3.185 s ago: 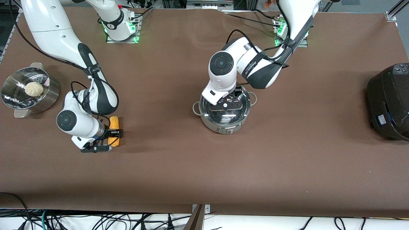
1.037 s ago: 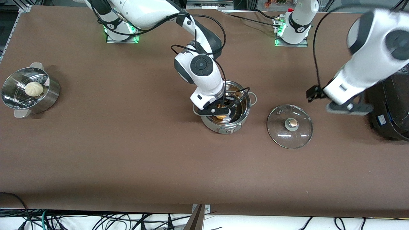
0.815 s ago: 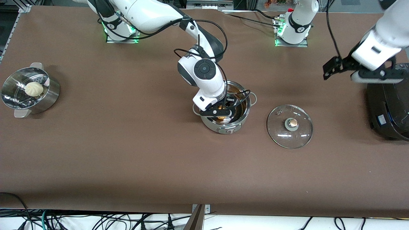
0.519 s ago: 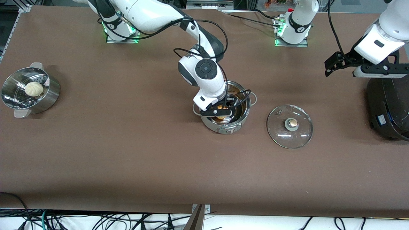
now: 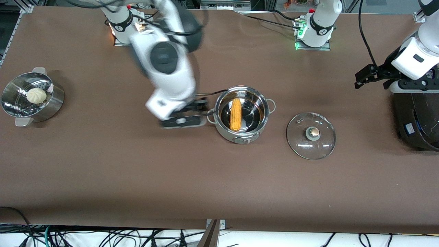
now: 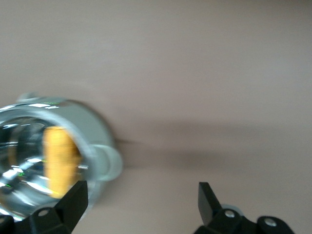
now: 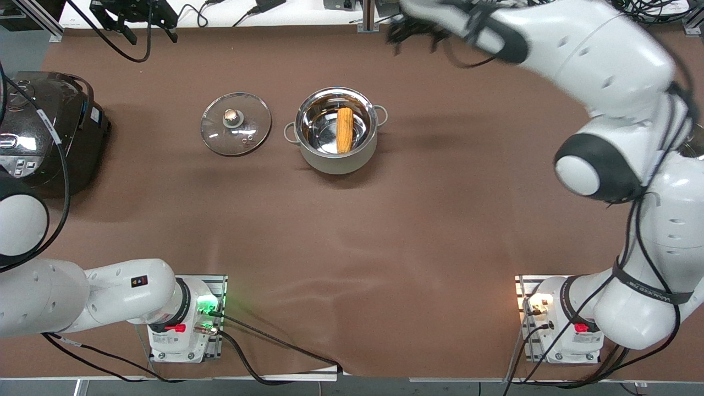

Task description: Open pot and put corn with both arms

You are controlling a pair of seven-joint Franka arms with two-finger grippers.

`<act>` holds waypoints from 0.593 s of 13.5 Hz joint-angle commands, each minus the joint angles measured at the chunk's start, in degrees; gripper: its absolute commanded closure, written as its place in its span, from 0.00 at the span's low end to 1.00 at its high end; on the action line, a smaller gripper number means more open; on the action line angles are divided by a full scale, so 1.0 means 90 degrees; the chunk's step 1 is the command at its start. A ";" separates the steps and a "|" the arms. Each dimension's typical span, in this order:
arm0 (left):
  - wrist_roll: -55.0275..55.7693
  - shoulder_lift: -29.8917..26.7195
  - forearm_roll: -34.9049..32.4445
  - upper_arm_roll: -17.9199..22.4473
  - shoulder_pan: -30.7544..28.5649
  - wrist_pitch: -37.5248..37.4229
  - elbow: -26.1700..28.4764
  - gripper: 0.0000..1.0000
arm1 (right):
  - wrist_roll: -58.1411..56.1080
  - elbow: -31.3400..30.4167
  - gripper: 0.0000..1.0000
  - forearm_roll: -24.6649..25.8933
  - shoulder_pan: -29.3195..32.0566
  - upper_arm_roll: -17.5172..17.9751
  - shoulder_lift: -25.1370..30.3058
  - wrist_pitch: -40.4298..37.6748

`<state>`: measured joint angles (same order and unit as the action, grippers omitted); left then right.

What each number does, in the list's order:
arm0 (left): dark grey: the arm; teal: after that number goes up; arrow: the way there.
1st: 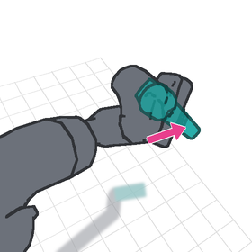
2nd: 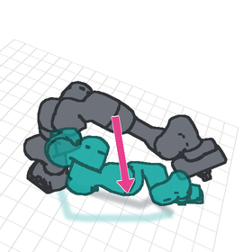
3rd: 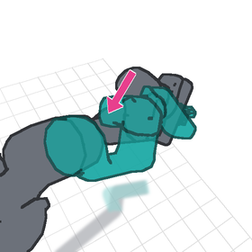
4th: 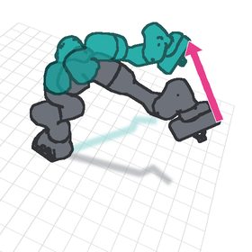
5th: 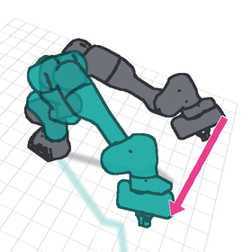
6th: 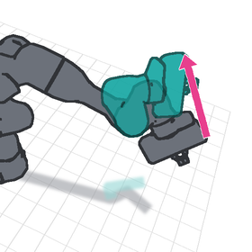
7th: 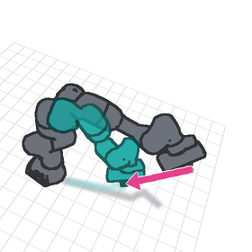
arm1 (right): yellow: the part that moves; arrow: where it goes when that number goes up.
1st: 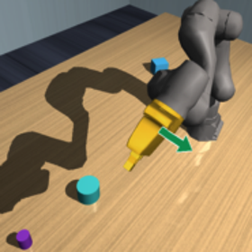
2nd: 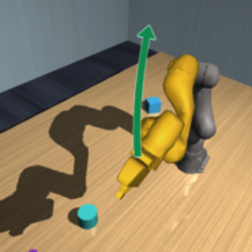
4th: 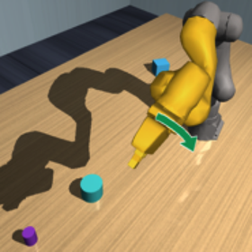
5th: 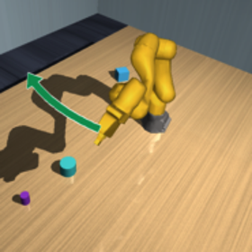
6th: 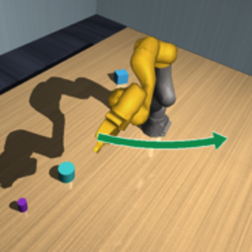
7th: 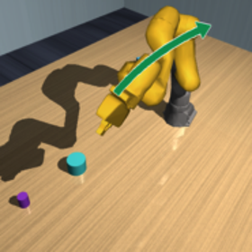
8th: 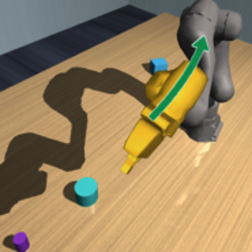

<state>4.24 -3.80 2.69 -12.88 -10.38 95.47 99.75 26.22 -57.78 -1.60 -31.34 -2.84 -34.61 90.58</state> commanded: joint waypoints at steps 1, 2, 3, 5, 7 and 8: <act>-0.0130 0.0090 0.0160 0.0543 0.0451 -0.0168 -0.0194 0.00 | -0.0452 -0.0230 0.00 -0.0086 0.1299 0.0003 0.0320 -0.0240; -0.0130 0.0081 0.0131 0.0524 0.0450 -0.0187 -0.0194 0.00 | -0.0423 -0.0230 0.00 -0.0028 0.1672 -0.0007 0.0398 -0.0395; -0.0120 0.0090 0.0092 0.0514 0.0450 -0.0188 -0.0204 0.00 | -0.0481 -0.0221 0.00 -0.0018 0.2023 -0.0123 0.0408 -0.0696; -0.0110 0.0090 0.0082 0.0504 0.0460 -0.0197 -0.0204 0.00 | -0.0917 -0.0259 0.00 0.0108 0.2435 -0.0260 0.0408 -0.0963; -0.0120 0.0090 0.0082 0.0504 0.0450 -0.0217 -0.0214 0.00 | -0.1942 -0.0987 0.00 -0.0008 0.2777 -0.0359 0.0874 -0.0702; -0.0120 0.0090 0.0082 0.0514 0.0441 -0.0217 -0.0214 0.00 | -0.1994 -0.1756 0.00 0.0002 0.2991 -0.0359 0.1418 -0.0110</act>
<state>4.19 -3.75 2.69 -8.83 -6.75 95.01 99.68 11.15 -61.20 -1.57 -6.43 -6.37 -30.89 83.87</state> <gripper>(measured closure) 0.000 0.000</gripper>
